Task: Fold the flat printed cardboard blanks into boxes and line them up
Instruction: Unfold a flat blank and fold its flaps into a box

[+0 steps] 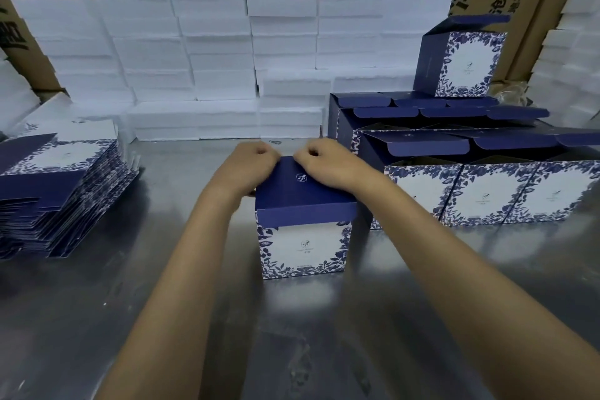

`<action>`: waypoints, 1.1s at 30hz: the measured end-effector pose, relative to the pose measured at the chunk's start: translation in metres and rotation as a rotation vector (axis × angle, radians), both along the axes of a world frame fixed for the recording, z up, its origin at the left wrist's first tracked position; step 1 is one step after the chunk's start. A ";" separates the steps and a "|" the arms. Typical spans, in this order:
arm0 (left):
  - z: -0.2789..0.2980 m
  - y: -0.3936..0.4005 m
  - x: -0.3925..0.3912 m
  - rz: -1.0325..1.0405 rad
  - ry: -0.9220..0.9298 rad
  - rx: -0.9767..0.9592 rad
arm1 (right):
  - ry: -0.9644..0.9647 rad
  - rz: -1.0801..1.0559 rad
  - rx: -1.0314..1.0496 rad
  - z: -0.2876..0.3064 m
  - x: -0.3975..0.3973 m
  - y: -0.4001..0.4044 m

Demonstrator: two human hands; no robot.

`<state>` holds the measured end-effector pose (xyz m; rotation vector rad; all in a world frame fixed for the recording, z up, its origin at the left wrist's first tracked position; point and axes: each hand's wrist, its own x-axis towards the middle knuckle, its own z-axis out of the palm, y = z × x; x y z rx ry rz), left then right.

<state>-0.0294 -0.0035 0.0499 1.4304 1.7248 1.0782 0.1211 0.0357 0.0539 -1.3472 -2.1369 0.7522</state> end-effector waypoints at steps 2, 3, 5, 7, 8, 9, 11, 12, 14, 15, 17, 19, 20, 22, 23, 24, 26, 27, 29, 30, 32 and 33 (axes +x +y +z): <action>0.000 0.005 0.009 -0.013 0.055 -0.001 | 0.010 -0.002 0.006 -0.003 0.000 0.004; -0.001 0.007 0.012 -0.010 0.054 0.005 | 0.040 -0.008 0.000 -0.004 0.001 0.006; -0.005 0.007 0.015 0.018 0.019 0.035 | 0.138 -0.030 -0.052 -0.008 0.002 0.009; -0.007 0.007 0.015 0.060 0.041 0.059 | 0.198 -0.048 -0.094 -0.010 0.002 0.010; -0.006 0.007 0.015 0.072 0.060 0.061 | 0.214 -0.058 -0.106 -0.011 0.002 0.010; -0.006 0.007 0.015 0.080 0.062 0.064 | 0.231 -0.072 -0.114 -0.011 0.002 0.010; -0.006 0.004 0.016 0.096 0.004 0.068 | 0.262 -0.097 -0.121 -0.011 0.005 0.008; -0.006 0.002 0.016 0.108 -0.041 0.068 | 0.272 -0.112 -0.122 -0.011 0.006 0.006; -0.009 -0.002 0.016 0.143 -0.082 0.070 | 0.265 -0.140 -0.111 -0.012 0.009 0.003; -0.011 -0.002 0.016 0.169 -0.061 0.074 | 0.248 -0.146 -0.103 -0.011 0.009 0.002; -0.013 -0.001 0.015 0.223 0.008 0.082 | 0.221 -0.147 -0.105 -0.010 0.008 0.001; -0.013 0.000 0.016 0.252 0.050 0.081 | 0.235 -0.144 -0.135 -0.009 0.007 0.000; -0.013 -0.001 0.017 0.256 0.060 0.080 | 0.256 -0.145 -0.156 -0.009 0.007 -0.001; -0.014 -0.001 0.016 0.287 0.072 0.077 | 0.298 -0.159 -0.190 -0.008 0.009 -0.004; -0.015 -0.002 0.015 0.319 0.089 0.078 | 0.317 -0.170 -0.207 -0.008 0.011 -0.005; -0.015 -0.003 0.015 0.352 0.116 0.079 | 0.323 -0.174 -0.215 -0.009 0.012 -0.005; -0.016 -0.004 0.015 0.381 0.160 0.089 | 0.312 -0.172 -0.204 -0.010 0.014 -0.005; -0.016 -0.004 0.016 0.383 0.169 0.096 | 0.312 -0.173 -0.200 -0.011 0.014 -0.005; -0.016 -0.003 0.016 0.379 0.175 0.101 | 0.312 -0.176 -0.180 -0.013 0.014 -0.005; -0.016 -0.002 0.015 0.376 0.180 0.098 | 0.303 -0.179 -0.143 -0.014 0.014 -0.004; -0.015 0.001 0.015 0.370 0.208 0.086 | 0.280 -0.187 0.003 -0.013 0.015 -0.004; -0.014 0.003 0.015 0.369 0.230 0.080 | 0.268 -0.183 0.111 -0.011 0.016 -0.004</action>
